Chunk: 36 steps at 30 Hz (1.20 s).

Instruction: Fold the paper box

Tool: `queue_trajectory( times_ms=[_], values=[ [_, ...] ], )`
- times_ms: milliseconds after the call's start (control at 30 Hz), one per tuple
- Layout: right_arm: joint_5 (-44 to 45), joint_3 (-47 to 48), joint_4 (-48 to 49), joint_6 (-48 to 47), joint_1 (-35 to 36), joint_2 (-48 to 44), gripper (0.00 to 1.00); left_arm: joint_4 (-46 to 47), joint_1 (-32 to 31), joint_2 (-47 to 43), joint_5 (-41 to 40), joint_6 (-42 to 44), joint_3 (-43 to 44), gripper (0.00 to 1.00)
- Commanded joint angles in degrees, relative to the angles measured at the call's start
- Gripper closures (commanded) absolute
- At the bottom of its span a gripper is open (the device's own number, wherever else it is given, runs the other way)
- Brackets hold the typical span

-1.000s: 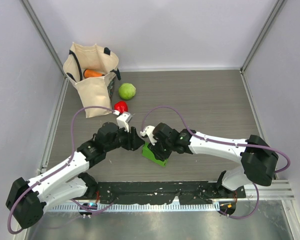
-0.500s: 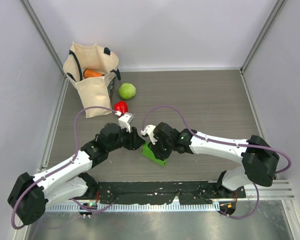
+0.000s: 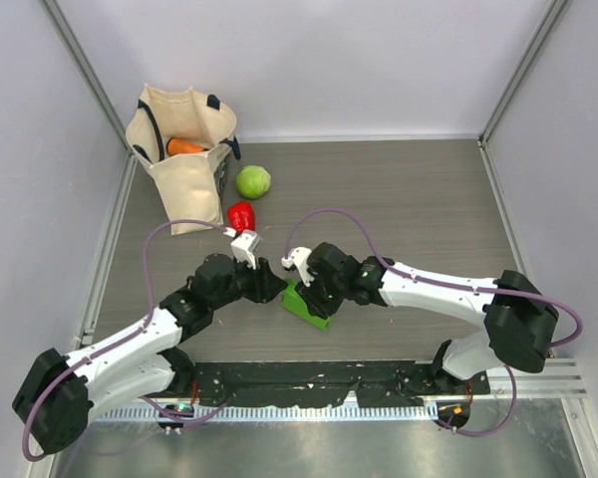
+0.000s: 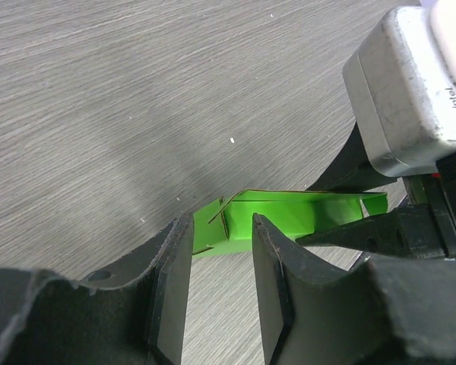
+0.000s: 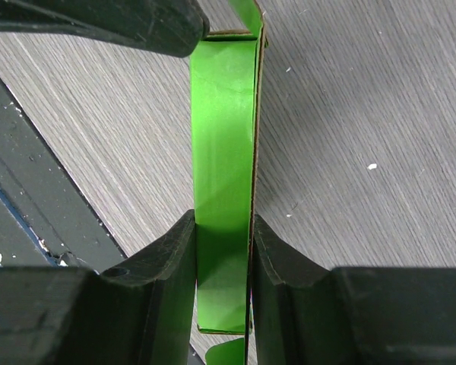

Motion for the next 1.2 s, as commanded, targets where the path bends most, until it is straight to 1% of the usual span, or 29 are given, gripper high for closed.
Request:
queue_trajectory(
  times_ms=[0,133,167,233,333,500,867,1067,1100,1167],
  values=[
    [-0.9,0.9,1.6,-0.24,-0.21,-1.29,0.87,4.24,-0.03,0.84,-1.09,2.49,1.3,0.6],
    [-1.34,0.99,1.51,-0.42,-0.21,-0.94,0.88,5.12,-0.03,2.07,-1.09,3.11,1.3,0.6],
    [-1.34,0.9,1.42,-0.42,-0.21,-0.76,0.87,5.56,0.06,2.42,-1.0,3.11,1.04,0.61],
    [-1.52,0.99,1.51,-0.59,-0.21,-0.41,0.88,7.49,-0.03,3.03,-0.56,3.02,0.59,0.66],
    [-1.26,1.43,0.81,-0.6,-0.21,0.12,0.88,9.16,-0.03,2.16,-1.17,2.93,-0.37,0.66],
    [-1.26,1.6,0.89,-0.68,-0.21,0.47,0.89,8.64,-0.03,2.5,-0.39,3.46,0.33,0.66],
    [-0.99,1.69,0.81,-0.68,-0.21,0.03,0.9,8.73,-0.03,4.44,1.99,3.28,0.59,0.7],
    [-0.55,1.69,1.07,-0.68,-0.21,0.12,0.9,9.17,-0.03,6.02,3.92,3.11,1.21,0.76],
    [-0.38,1.78,1.16,-0.68,-0.3,0.29,0.9,9.25,-0.03,6.55,4.01,3.11,1.3,0.79],
    [-0.03,1.87,1.16,-0.68,-0.21,0.47,0.9,9.17,-0.03,6.81,3.84,2.93,1.38,0.87]
  ],
)
